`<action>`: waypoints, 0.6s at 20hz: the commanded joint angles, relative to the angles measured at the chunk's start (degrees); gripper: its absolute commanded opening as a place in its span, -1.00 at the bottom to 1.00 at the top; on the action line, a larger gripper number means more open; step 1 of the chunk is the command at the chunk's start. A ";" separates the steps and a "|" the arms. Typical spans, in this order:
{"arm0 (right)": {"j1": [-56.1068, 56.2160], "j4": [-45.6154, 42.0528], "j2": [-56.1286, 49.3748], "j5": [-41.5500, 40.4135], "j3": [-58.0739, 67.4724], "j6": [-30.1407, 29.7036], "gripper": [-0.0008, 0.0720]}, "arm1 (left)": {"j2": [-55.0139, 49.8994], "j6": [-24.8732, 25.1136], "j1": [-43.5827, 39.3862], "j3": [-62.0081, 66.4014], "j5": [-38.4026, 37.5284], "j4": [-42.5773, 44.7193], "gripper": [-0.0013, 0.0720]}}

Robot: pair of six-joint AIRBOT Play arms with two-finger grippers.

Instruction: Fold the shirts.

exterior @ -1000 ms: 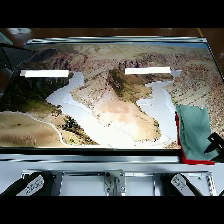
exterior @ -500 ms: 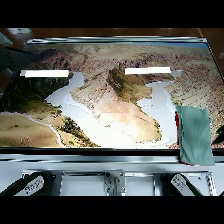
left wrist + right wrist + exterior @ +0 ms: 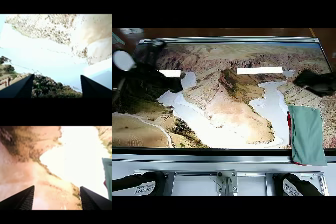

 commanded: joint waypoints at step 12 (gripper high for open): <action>17.07 -5.86 -10.25 6.34 0.81 6.51 0.93 | -5.75 -8.35 -5.84 1.09 -3.52 5.66 0.96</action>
